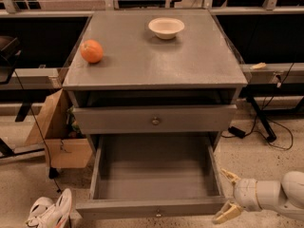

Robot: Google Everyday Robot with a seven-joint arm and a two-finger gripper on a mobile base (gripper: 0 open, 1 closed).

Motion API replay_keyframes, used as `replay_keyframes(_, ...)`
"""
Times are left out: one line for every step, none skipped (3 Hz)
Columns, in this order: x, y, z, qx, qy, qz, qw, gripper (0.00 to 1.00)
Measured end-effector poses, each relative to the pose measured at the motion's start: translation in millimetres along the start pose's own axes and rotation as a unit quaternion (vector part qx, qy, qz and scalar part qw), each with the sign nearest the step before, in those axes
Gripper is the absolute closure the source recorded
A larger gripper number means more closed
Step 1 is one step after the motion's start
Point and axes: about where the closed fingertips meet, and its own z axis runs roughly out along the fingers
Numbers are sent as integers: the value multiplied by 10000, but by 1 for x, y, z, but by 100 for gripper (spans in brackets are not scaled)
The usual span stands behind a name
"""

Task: Close middle drawer

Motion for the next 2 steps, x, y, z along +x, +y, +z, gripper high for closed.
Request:
replay_keyframes(11, 3, 20, 19, 106, -77, 9999, 0)
replay_keyframes(13, 9, 38, -4, 154, -313, 9994, 0)
